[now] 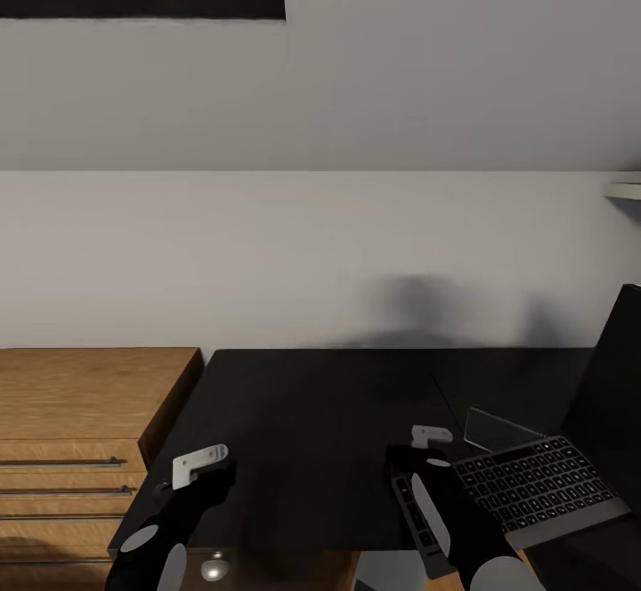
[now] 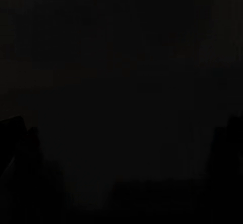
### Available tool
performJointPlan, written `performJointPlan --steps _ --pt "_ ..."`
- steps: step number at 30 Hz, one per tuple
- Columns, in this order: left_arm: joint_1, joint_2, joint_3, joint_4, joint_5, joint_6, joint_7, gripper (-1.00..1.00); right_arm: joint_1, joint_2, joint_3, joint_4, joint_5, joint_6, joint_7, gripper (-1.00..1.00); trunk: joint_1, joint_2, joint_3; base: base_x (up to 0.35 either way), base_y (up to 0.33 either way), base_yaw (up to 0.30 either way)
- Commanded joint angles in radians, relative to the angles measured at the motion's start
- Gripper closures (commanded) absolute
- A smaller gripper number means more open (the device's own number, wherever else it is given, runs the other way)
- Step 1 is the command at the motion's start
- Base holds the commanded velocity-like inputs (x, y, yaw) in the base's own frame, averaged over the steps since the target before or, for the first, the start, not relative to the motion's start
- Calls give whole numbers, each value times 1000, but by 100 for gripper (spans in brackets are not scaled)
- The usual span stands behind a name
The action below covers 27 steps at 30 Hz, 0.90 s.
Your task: In the bedroom, organize the workspace by keeping the computer under the desk, ensuring the monitor is on the desk, placing the keyboard on the desk next to the monitor, placing the mouse on the desk next to the keyboard, moving the folder from the swivel chair onto the desk next to the mouse, stacking the notebook on top of the folder with the pen on top of the notebook, and positioning the swivel chair next to the desk.
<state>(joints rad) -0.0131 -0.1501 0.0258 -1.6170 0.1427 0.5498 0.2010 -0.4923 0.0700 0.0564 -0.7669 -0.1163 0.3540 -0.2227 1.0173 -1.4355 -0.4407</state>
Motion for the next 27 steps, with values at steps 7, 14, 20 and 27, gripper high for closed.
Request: performJointPlan --steps 7,14,20,27 --pt "-1 0 1 -1 11 4 8 -100 0 -1 4 24 -8 8 -11 -100 0 -1 -1 -10 0 0" --pt "-1 0 4 -1 11 4 8 -100 0 -1 5 24 -7 8 -14 -100 0 -1 -1 -115 0 0" --pt "-1 0 5 -1 11 5 8 -100 0 1 5 24 -6 8 -15 -100 0 -1 -1 -125 0 0" --pt "-1 0 3 -1 11 5 7 -100 0 0 5 24 -6 8 -15 -100 0 -1 -1 -17 0 0"
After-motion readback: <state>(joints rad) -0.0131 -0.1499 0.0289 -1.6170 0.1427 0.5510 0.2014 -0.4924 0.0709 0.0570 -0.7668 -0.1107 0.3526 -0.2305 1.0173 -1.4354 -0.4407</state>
